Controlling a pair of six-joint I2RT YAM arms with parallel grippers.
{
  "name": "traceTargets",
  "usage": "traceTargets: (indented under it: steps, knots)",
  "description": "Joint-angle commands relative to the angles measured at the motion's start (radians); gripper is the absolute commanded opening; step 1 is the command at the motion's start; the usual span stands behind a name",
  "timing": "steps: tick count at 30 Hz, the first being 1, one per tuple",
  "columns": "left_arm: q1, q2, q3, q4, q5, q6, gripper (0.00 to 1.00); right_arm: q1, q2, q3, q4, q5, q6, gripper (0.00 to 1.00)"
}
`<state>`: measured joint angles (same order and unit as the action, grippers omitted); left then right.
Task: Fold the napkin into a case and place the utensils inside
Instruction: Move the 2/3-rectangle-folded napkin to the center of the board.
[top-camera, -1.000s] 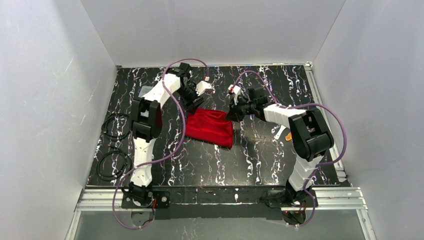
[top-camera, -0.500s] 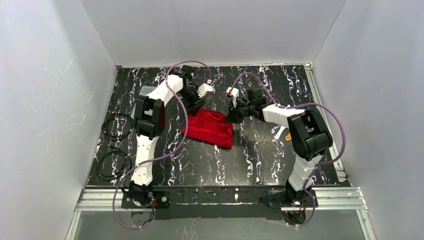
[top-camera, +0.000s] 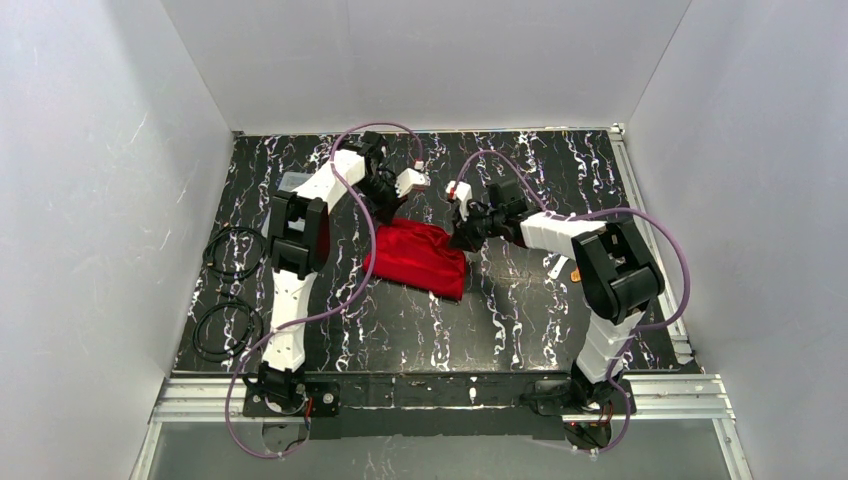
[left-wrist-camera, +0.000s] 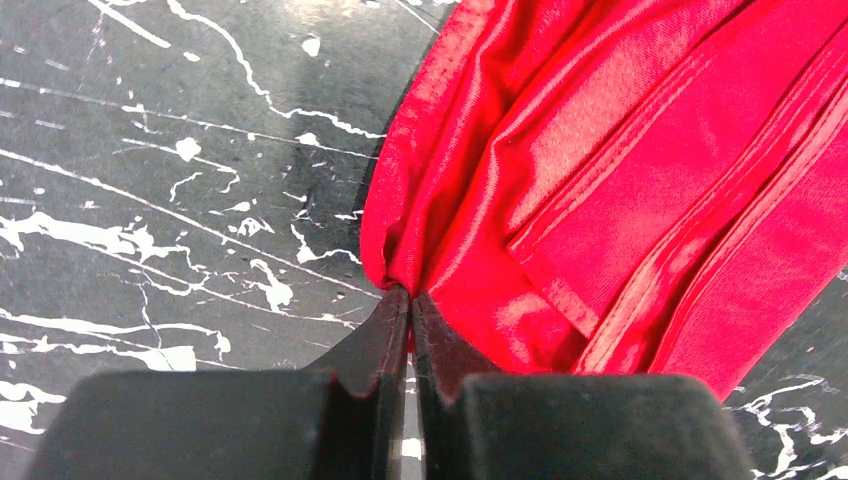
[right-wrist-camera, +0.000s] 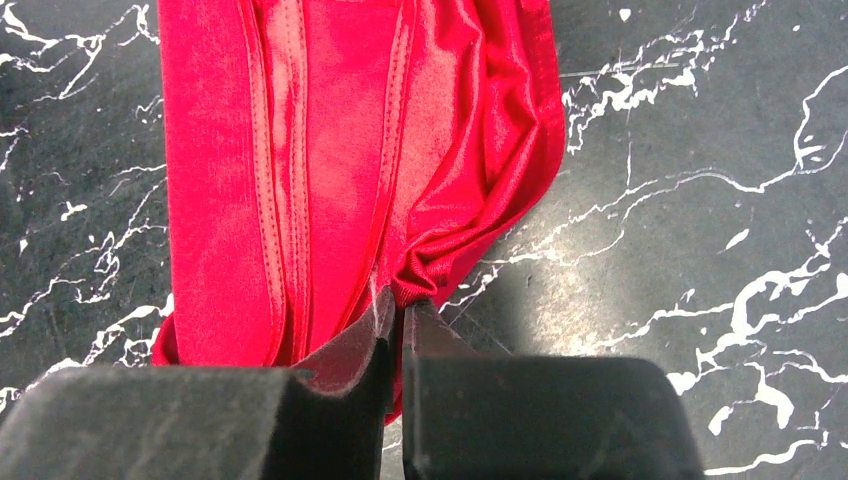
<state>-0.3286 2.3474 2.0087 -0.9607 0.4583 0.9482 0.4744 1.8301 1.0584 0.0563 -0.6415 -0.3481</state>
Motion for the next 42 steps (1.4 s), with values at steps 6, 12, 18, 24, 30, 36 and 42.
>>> traceTargets:
  steps: [6,12,18,24,30,36,42]
  knots:
    - [0.005,-0.074,-0.106,0.010,0.027,0.048,0.00,0.049,-0.147,-0.132,0.105,0.165,-0.028,0.01]
    - [0.005,-0.215,-0.249,0.152,0.018,0.067,0.00,0.080,-0.213,-0.198,0.142,0.239,-0.035,0.01]
    - [0.006,-0.273,-0.278,0.170,0.028,0.074,0.00,0.118,-0.232,-0.223,0.134,0.278,-0.055,0.01]
    - [0.005,-0.346,-0.369,0.208,0.025,0.120,0.00,0.159,-0.248,-0.246,0.110,0.328,-0.082,0.01]
    - [0.004,-0.422,-0.499,0.296,0.009,0.178,0.00,0.187,-0.284,-0.265,0.101,0.351,-0.088,0.01]
    - [0.005,-0.471,-0.574,0.405,-0.012,0.174,0.00,0.230,-0.312,-0.271,0.084,0.363,-0.085,0.01]
    - [0.004,-0.535,-0.667,0.501,0.007,0.180,0.00,0.293,-0.349,-0.306,0.063,0.426,-0.089,0.01]
